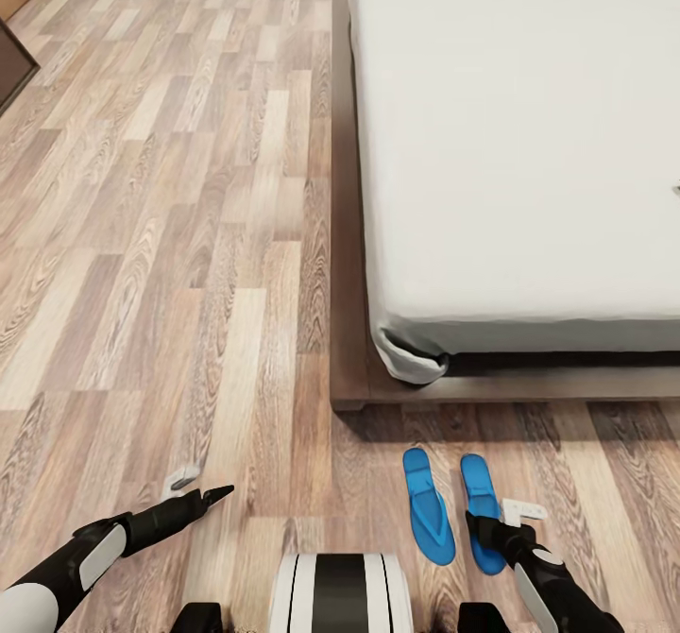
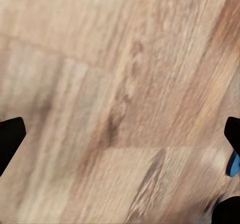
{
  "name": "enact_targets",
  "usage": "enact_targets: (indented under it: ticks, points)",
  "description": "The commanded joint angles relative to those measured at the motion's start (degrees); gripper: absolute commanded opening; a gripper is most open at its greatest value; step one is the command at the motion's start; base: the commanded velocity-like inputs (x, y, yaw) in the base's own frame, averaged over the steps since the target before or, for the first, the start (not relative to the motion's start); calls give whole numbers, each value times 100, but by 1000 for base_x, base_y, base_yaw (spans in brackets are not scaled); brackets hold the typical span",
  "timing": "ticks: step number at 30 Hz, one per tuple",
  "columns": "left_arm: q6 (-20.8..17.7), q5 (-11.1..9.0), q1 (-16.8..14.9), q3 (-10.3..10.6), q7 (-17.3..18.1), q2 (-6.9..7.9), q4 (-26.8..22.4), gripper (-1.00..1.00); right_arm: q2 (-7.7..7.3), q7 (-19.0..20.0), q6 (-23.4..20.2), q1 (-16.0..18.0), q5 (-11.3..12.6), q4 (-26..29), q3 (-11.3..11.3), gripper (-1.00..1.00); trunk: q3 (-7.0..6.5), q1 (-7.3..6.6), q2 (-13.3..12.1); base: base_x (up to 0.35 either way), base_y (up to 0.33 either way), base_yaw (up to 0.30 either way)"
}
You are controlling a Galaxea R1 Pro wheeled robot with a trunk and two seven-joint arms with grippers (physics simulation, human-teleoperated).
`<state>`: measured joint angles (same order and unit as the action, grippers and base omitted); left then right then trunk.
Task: In the bedroom, move the book from the bed onto either nightstand, and place the two sandals side by side next to the bed.
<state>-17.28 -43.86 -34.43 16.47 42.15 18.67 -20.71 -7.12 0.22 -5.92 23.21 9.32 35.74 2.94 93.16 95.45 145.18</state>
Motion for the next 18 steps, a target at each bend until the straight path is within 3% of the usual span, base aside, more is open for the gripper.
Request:
enact_targets:
  ticks: [1, 8, 18]
  points:
    - [-51, -61, -2, 23, 4, 5, -3, 100, 0, 4, -32, 0, 52, 14, 4, -100, 26, 1, 3, 0, 0, 0]
    - [-53, -61, -2, 23, 4, 5, -3, 100, 0, 3, -32, 0, 52, 36, 4, -100, 181, 19, 12, 0, 0, 0]
    - [-57, -61, -2, -19, 4, 5, -3, 100, 0, 4, -32, 0, 52, 365, 39, -100, 181, 19, 12, 0, 0, 0]
